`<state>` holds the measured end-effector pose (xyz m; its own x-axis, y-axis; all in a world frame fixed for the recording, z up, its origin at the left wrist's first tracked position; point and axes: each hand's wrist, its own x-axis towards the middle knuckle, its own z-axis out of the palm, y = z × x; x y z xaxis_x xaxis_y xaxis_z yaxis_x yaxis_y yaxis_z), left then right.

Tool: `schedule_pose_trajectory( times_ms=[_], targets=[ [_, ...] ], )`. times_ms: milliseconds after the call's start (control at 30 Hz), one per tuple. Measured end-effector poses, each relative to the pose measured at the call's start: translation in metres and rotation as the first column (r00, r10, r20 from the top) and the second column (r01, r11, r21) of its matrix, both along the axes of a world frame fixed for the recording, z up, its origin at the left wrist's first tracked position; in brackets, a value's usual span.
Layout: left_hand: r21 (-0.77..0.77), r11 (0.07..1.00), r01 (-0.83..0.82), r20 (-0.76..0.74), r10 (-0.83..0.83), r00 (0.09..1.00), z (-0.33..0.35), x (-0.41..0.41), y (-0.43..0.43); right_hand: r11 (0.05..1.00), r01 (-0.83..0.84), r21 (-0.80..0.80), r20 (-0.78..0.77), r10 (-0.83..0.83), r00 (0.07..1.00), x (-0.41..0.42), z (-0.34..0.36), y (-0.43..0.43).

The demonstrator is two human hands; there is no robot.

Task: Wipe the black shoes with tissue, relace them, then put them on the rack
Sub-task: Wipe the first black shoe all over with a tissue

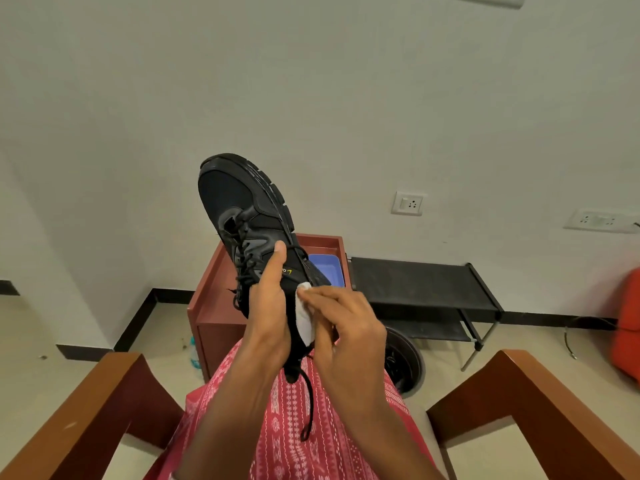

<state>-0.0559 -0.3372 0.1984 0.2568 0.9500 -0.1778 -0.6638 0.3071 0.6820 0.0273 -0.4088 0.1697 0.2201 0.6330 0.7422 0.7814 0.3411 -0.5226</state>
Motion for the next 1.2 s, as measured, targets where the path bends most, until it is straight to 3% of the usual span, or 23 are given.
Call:
schedule_pose_trajectory(
  times_ms=[233, 600, 767, 933, 1067, 1200],
  targets=[
    [0.059, 0.997, 0.057, -0.06, -0.054, 0.997, 0.001, 0.003, -0.008, 0.998, -0.05, -0.045, -0.067, 0.047, 0.997, 0.005, 0.026, 0.035],
    [-0.023, 0.999, 0.024, -0.016, -0.024, 1.0, 0.005, -0.003, -0.009, 0.999, -0.006, -0.038, -0.085, 0.003, 0.996, 0.009, -0.004, -0.002],
    [0.016, 0.999, 0.05, -0.031, -0.049, 0.998, 0.01, 0.004, -0.014, 0.994, 0.06, -0.096, -0.031, -0.063, 0.998, 0.017, 0.01, 0.027],
    [0.003, 1.0, 0.014, -0.017, -0.014, 1.0, 0.013, -0.002, -0.014, 0.992, 0.127, -0.021, 0.044, -0.126, 0.991, 0.017, -0.014, 0.008],
    [0.034, 0.998, -0.052, -0.011, 0.052, 0.999, 0.013, -0.002, -0.013, 0.989, 0.141, -0.047, -0.035, -0.143, 0.989, 0.024, -0.029, -0.009],
    [0.035, 0.999, 0.017, 0.004, -0.018, 1.0, 0.013, 0.0, -0.015, 0.994, 0.096, -0.046, -0.054, -0.098, 0.994, 0.025, -0.009, 0.011]
  ],
)
